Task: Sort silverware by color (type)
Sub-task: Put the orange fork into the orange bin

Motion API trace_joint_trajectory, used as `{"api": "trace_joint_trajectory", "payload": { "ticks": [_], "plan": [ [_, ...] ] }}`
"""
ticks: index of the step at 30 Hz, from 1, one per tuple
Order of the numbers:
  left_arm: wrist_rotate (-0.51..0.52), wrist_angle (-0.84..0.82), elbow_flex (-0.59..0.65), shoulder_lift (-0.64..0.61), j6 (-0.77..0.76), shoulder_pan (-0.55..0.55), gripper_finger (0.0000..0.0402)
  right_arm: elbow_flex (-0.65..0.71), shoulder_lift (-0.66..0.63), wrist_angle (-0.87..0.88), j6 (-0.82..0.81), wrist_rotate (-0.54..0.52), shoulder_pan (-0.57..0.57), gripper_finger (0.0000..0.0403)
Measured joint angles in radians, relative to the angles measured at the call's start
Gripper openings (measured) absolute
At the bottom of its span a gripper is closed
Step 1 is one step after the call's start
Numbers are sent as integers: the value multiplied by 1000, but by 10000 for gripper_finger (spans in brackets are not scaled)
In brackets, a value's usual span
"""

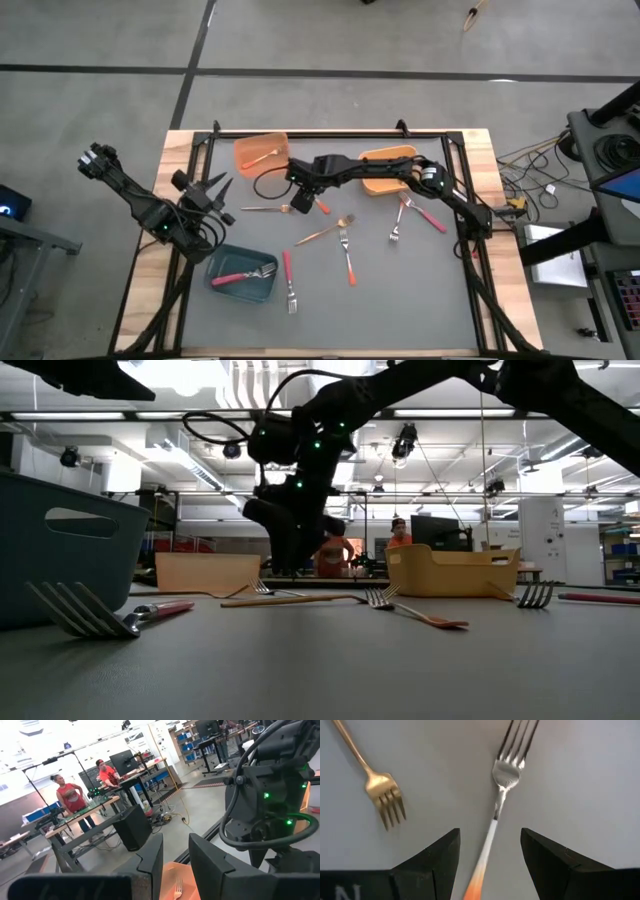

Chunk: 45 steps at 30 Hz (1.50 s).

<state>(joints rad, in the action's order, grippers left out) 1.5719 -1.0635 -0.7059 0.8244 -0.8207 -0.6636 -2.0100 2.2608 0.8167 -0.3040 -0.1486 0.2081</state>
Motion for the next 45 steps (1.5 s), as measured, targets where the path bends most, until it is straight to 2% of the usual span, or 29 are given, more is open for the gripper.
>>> {"api": "trace_joint_trajectory", "payload": {
  "ticks": [10, 23, 27, 38, 45],
  "plan": [
    [0, 0, 0, 1, 8, 0, 75, 83, 0, -127, -11, 0, 2, 201],
    [0, 0, 0, 1, 8, 0, 75, 181, -6, -191, -40, 0, 2, 198],
    [0, 0, 0, 1, 8, 0, 75, 200, -8, -220, -42, 19, 2, 167],
    [0, 1, 0, 1, 16, 0, 75, 181, -3, -223, -43, 26, 3, 19],
    [-1, 37, 0, 1, 17, 0, 75, 137, -23, -121, 15, 35, 2, 14]
  ]
}}
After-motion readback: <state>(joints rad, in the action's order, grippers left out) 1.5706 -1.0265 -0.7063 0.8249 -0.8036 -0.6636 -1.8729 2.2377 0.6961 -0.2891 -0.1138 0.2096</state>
